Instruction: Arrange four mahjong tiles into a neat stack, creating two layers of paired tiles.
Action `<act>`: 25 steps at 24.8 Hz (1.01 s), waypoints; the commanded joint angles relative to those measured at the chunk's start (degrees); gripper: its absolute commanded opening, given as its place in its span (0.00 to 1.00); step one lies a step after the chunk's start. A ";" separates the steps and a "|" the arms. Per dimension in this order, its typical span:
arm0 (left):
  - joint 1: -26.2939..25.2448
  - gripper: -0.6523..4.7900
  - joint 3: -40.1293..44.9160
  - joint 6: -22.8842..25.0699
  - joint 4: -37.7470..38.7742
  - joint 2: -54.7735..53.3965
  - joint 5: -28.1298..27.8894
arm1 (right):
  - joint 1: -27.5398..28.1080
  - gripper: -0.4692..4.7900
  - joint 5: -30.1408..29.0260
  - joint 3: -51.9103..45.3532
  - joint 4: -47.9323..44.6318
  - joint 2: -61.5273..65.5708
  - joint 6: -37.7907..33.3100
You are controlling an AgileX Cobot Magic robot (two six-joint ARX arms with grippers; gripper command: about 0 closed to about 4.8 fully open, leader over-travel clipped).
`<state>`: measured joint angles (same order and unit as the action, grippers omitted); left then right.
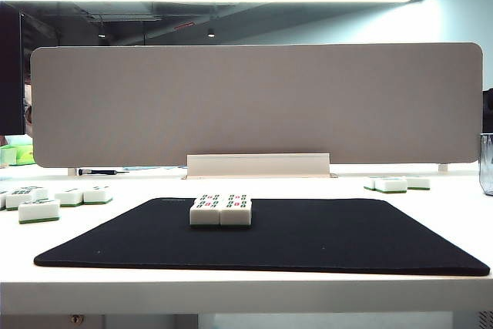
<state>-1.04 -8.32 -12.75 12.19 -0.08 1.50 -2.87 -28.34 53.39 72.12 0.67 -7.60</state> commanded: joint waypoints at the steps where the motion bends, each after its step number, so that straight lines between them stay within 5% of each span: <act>1: -0.04 0.17 -2.12 -0.13 1.16 -0.04 1.11 | -0.02 0.09 -0.26 0.20 0.09 -0.66 0.15; 14: -0.02 0.17 -10.97 -0.13 2.73 -6.54 8.85 | -0.02 0.09 -0.24 -0.50 0.13 -0.66 0.15; 25: 0.09 0.17 -26.03 0.28 3.63 -25.07 11.54 | -0.02 0.09 -0.28 -0.50 0.11 -0.66 0.13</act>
<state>-1.04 -32.38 -12.67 15.81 -22.79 11.55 -2.87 -28.34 52.73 72.84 0.67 -7.60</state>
